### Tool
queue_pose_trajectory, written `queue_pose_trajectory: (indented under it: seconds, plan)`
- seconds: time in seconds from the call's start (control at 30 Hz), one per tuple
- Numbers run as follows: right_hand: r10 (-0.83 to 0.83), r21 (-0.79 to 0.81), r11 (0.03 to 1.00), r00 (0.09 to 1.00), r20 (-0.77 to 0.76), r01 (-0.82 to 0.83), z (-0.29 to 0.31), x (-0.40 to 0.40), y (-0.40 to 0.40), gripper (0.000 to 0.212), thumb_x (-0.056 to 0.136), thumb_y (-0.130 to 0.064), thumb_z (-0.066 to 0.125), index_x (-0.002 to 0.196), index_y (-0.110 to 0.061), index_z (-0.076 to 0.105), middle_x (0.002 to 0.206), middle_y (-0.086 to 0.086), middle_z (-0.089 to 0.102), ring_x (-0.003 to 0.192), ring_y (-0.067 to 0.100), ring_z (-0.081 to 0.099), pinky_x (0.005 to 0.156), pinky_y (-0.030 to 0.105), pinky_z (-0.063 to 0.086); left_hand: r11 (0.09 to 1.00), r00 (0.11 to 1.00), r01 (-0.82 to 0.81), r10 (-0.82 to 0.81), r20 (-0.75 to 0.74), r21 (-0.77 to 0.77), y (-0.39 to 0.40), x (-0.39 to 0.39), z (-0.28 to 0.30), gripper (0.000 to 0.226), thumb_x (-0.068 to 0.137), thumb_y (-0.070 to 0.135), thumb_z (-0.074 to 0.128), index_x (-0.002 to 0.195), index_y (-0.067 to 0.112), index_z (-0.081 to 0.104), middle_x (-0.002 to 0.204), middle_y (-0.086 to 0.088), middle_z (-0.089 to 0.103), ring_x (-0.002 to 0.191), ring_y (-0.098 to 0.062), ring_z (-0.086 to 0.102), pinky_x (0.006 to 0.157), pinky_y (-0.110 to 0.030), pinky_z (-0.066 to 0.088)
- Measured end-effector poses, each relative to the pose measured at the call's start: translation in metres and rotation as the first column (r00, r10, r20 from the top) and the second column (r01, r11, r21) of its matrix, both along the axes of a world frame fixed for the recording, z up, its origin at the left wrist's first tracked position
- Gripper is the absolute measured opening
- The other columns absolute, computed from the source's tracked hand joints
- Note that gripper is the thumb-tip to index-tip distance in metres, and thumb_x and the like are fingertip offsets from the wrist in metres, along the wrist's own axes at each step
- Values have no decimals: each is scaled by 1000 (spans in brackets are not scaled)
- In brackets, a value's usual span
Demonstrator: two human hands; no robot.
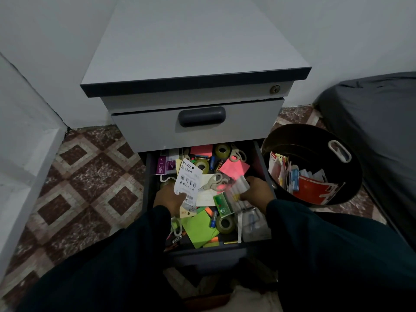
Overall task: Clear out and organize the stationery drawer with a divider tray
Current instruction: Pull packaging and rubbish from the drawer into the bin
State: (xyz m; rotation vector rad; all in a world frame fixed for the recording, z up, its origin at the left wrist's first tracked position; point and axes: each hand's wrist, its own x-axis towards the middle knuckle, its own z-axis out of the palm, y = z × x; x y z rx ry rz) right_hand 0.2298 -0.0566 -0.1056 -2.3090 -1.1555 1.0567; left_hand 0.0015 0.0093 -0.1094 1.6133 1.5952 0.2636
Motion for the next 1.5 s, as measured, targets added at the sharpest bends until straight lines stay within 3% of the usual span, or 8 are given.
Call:
queue_pose_trajectory:
  seconds: [0.27,0.4,0.53,0.63,0.83,1.03,1.23,1.5]
  plan:
    - [17,21,1000,999,-35,-16,35,12,-1,42,83,-2,65,122,-4,50,116,16,59,100,28,61,73,31,53,999,996,40,-37,79,-36,-7,14,25,30,88,5,61,117,-2,60,122,-19,63,108,-31,61,86,-33,49]
    - [11,34,999,1000,23,-12,56,30,-5,49,83,-7,66,128,-3,48,122,17,57,111,28,57,92,34,50,993,990,89,-79,120,-81,-10,36,40,32,90,3,58,121,-1,58,123,-17,62,107,-33,62,82,-34,51]
    - [-50,66,997,997,64,45,79,59,-11,41,81,-8,67,120,-1,53,119,18,59,109,31,57,81,31,47,982,974,134,-106,199,-131,-16,72,55,33,90,1,55,123,1,54,123,-20,61,106,-36,62,85,-50,53]
    - [-138,69,988,990,-26,140,95,86,-18,30,82,-3,66,107,-3,50,109,16,56,94,32,61,73,43,57,970,961,210,-182,207,-121,-20,105,62,34,91,1,54,124,2,53,123,-18,61,107,-36,61,86,-48,53]
    - [-238,89,968,971,30,235,117,132,-26,39,82,-4,68,116,-1,48,116,17,56,100,32,59,50,30,50,949,930,301,-270,250,-97,-25,172,73,33,87,0,56,120,0,55,123,-21,61,109,-35,60,91,-51,50]
    - [-321,96,945,944,76,314,119,169,-32,50,82,-11,70,124,-1,45,119,18,56,97,29,59,73,36,51,934,920,301,-231,318,-193,-25,228,75,43,90,3,58,131,3,46,120,-17,58,100,-33,61,76,-47,56]
    - [-343,114,938,928,144,329,115,177,-36,23,80,-15,73,83,-9,51,98,11,58,90,24,57,86,37,48,955,942,245,-194,275,-168,-13,230,73,63,89,15,63,143,9,34,137,-16,44,121,-29,50,93,-40,50]
    - [-280,99,956,959,41,275,115,149,-27,44,80,-11,72,118,-3,50,117,14,58,108,28,57,79,32,48,964,950,189,-131,282,-189,-9,184,72,47,91,9,59,134,3,43,131,-19,50,117,-34,53,79,-35,47]
